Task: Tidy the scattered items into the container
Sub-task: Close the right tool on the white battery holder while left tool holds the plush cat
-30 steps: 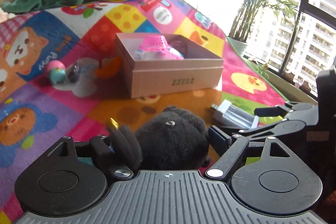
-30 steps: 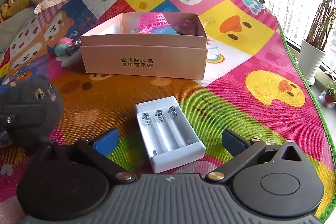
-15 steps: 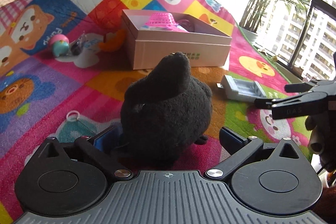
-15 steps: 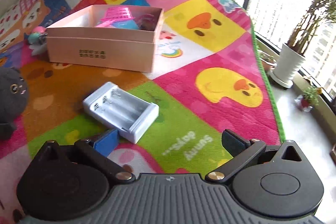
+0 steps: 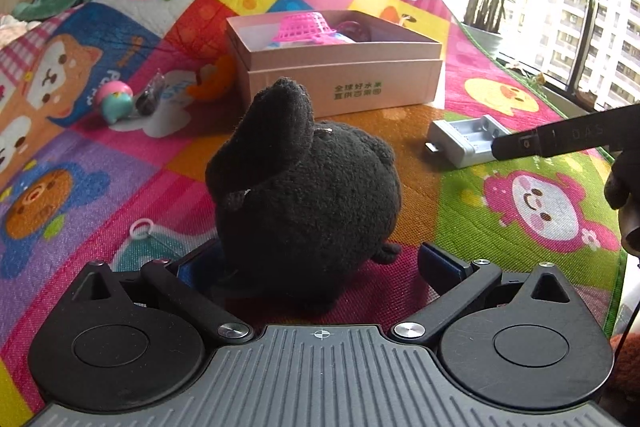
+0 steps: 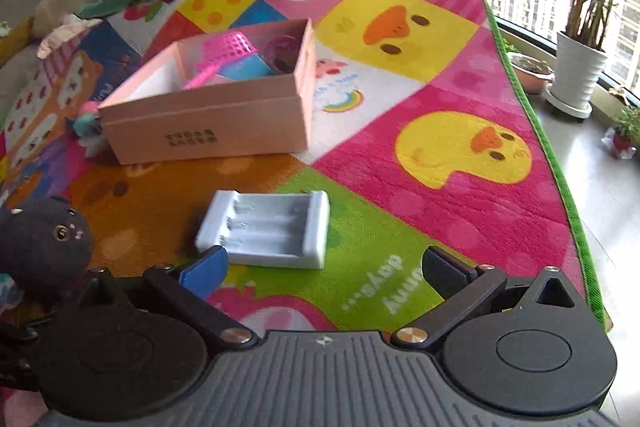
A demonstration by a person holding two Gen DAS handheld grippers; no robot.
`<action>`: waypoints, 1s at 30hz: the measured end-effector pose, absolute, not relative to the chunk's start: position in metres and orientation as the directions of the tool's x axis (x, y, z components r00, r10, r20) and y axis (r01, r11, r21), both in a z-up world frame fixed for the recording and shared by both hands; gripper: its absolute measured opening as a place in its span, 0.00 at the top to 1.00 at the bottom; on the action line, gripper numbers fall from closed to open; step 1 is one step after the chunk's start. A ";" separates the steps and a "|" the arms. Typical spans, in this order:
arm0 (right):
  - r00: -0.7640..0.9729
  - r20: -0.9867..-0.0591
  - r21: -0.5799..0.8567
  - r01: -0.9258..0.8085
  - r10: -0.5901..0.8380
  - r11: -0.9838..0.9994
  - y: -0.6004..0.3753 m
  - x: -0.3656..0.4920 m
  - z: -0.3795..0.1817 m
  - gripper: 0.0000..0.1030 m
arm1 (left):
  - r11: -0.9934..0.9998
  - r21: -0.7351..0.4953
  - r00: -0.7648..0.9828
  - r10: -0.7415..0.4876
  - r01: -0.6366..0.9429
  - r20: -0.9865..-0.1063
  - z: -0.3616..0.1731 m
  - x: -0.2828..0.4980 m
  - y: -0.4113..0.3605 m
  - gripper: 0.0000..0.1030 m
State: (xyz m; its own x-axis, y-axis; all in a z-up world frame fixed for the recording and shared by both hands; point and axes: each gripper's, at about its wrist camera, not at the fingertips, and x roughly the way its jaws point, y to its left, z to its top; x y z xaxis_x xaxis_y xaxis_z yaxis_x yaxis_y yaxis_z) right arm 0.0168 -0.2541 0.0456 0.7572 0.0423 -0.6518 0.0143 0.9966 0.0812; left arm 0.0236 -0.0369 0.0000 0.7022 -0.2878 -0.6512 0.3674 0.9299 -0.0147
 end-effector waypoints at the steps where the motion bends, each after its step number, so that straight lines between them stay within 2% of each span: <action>1: 0.770 -0.638 0.051 -0.002 0.034 0.999 -0.245 0.018 0.046 0.00 | 0.930 -0.014 0.702 -0.287 0.367 -0.651 0.000 0.024 -0.037 0.00; 4: 0.758 -0.652 -0.014 -0.003 -0.007 1.000 -0.226 0.033 0.038 0.00 | 0.930 -0.008 0.703 -0.283 0.367 -0.653 0.000 0.024 -0.038 0.00; 8: 0.734 -0.679 0.000 0.019 -0.014 1.000 -0.221 0.050 0.026 0.00 | 0.927 0.004 0.695 -0.278 0.374 -0.663 0.000 0.025 -0.039 0.00; 22: 0.749 -0.663 0.017 0.016 -0.001 1.000 -0.223 0.047 0.023 0.00 | 0.928 0.006 0.652 -0.257 0.373 -0.713 0.004 0.033 -0.043 0.00; 26: 0.751 -0.660 0.020 0.016 0.002 1.000 -0.223 0.046 0.023 0.00 | 0.929 0.000 0.671 -0.268 0.371 -0.692 0.002 0.029 -0.040 0.00; 30: 0.751 -0.660 0.020 0.016 0.001 1.000 -0.223 0.046 0.023 0.00 | 0.933 -0.090 0.673 -0.316 0.349 -0.668 0.009 0.026 -0.025 0.00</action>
